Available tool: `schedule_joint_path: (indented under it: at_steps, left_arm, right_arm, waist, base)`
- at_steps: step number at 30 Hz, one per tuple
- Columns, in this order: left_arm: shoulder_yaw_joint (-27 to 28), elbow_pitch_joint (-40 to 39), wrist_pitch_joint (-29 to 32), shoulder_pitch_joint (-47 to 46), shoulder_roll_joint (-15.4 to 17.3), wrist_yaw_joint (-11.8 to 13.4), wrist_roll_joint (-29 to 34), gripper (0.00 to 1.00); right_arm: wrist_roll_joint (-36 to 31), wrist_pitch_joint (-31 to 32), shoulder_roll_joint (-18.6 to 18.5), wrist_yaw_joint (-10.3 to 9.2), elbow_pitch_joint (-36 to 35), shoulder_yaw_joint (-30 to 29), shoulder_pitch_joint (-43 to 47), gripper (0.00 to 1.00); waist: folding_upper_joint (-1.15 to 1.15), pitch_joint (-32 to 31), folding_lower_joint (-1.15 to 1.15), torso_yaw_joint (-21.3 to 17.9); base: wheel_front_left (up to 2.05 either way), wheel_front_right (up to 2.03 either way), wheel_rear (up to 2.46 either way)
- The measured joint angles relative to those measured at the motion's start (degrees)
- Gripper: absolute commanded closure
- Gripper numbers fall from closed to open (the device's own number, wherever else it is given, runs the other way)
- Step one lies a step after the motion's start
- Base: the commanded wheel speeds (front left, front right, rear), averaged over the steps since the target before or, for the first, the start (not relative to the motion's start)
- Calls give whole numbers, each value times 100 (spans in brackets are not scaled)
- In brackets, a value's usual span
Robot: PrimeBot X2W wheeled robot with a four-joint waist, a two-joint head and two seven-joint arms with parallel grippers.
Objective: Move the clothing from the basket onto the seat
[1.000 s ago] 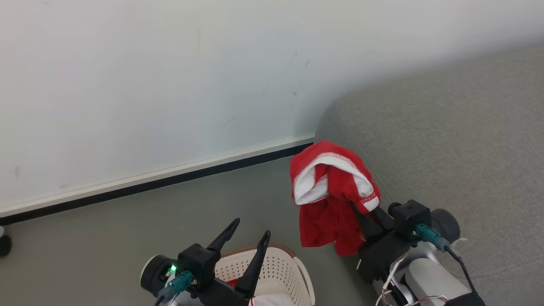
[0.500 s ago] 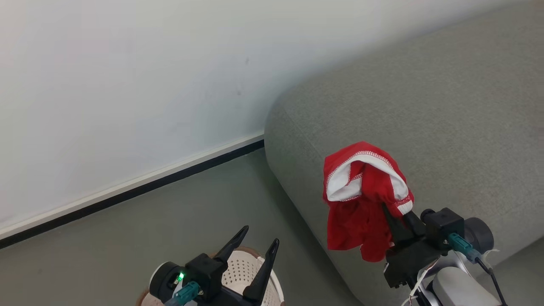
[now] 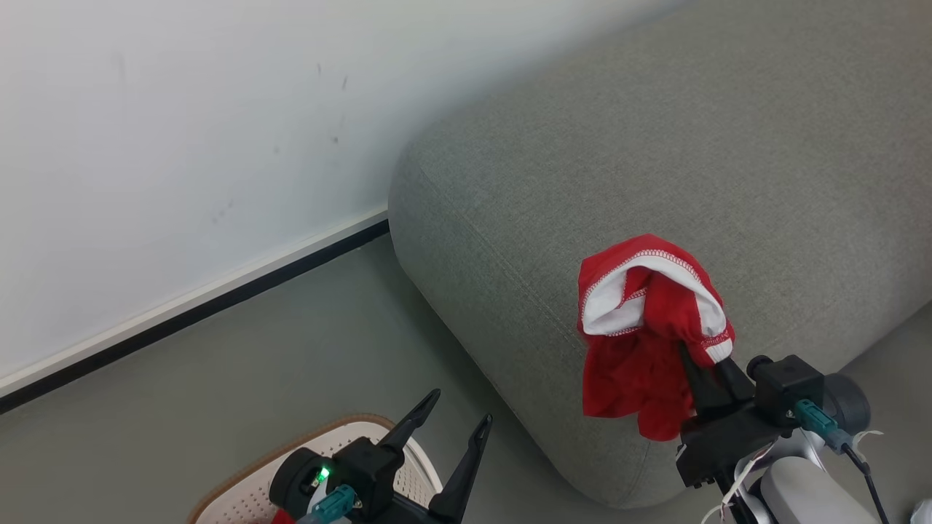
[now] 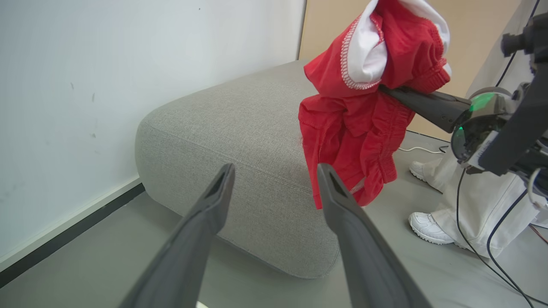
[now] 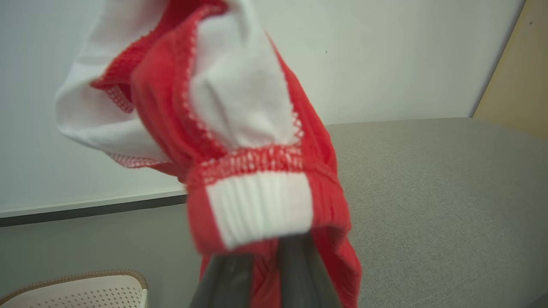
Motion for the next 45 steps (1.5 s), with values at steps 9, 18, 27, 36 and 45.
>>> schedule_joint_path:
  at_steps: [9, 18, 27, 36, 45]
  left_arm:
    - [-18, -49, 4, -129, 27, 0, 55, 0]
    - [108, -387, 123, -516, 151, 49, 132, 0]
    - [327, -848, 332, -970, 381, 102, 211, 0]
    - [404, -1360, 567, -1318, 463, 109, 378, 0]
    - [380, -1736, 779, -1680, 503, 109, 509, 0]
  right_arm:
    - [1, 0, -174, 8, -22, -331, -268, 100]
    - [261, -1, -327, 119, 278, -1001, -1688, 100]
    - [514, 60, -545, 264, 1084, -1456, -3329, 100]
    - [616, 209, -892, 312, 1875, -1741, -4352, 100]
    - [634, 303, -1145, 311, 2421, -1911, -5013, 100]
  waist:
    - [0, 285, 0, 57]
    - [0, 848, 1, 202]
    - [0, 1551, 1, 431]
    - [1, 2285, 1, 725]
    - [1, 2957, 1, 1020]
  base:
    - [0, 0, 0]
    - [0, 0, 0]
    - [0, 0, 0]
    - [0, 0, 0]
    - [0, 0, 0]
